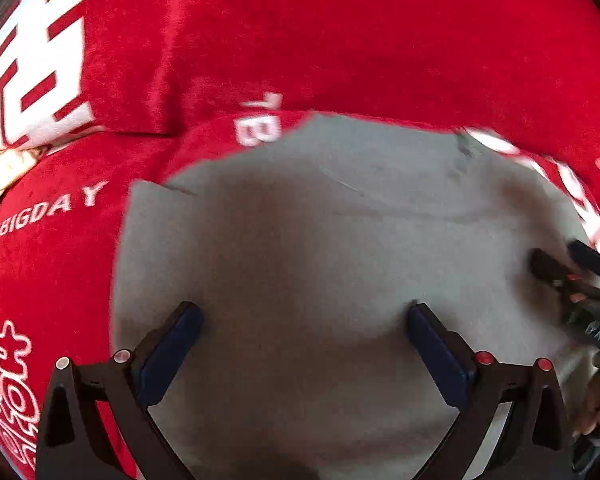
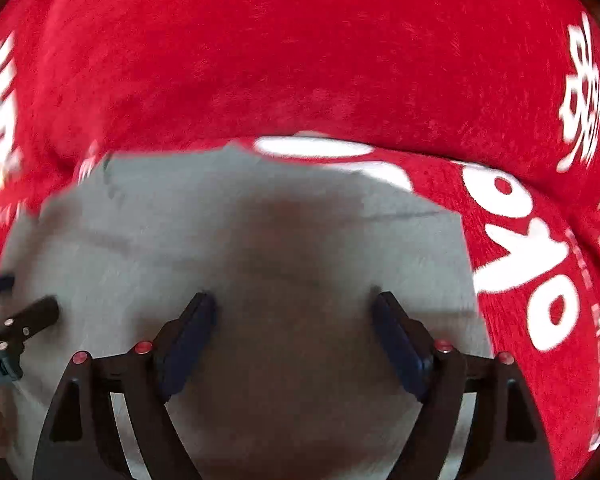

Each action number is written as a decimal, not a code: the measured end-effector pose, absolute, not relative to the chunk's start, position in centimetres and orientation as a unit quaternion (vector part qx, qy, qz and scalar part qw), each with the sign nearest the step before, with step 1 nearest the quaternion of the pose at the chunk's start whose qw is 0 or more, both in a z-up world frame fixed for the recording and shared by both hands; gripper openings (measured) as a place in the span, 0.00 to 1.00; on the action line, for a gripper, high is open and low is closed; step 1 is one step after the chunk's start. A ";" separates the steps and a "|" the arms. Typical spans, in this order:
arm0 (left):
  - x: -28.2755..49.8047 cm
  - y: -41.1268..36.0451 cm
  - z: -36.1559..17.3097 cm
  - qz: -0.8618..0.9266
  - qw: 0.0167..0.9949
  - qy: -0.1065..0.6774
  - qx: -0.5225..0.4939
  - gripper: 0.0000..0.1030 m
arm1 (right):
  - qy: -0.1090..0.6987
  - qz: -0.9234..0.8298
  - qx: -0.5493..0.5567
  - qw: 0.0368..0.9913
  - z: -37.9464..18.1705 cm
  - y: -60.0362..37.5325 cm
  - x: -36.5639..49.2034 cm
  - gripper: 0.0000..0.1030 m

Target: Fold small clothes

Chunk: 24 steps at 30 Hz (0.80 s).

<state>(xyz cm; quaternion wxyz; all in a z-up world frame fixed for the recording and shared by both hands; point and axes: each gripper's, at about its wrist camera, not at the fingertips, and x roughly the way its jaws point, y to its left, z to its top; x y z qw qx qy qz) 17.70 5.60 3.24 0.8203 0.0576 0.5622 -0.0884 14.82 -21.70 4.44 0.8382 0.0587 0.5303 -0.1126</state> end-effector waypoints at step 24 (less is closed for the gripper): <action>-0.8 14.0 4.3 -0.097 0.852 0.512 0.048 1.00 | 0.494 -0.049 -0.004 0.868 5.1 -18.3 -5.1 0.85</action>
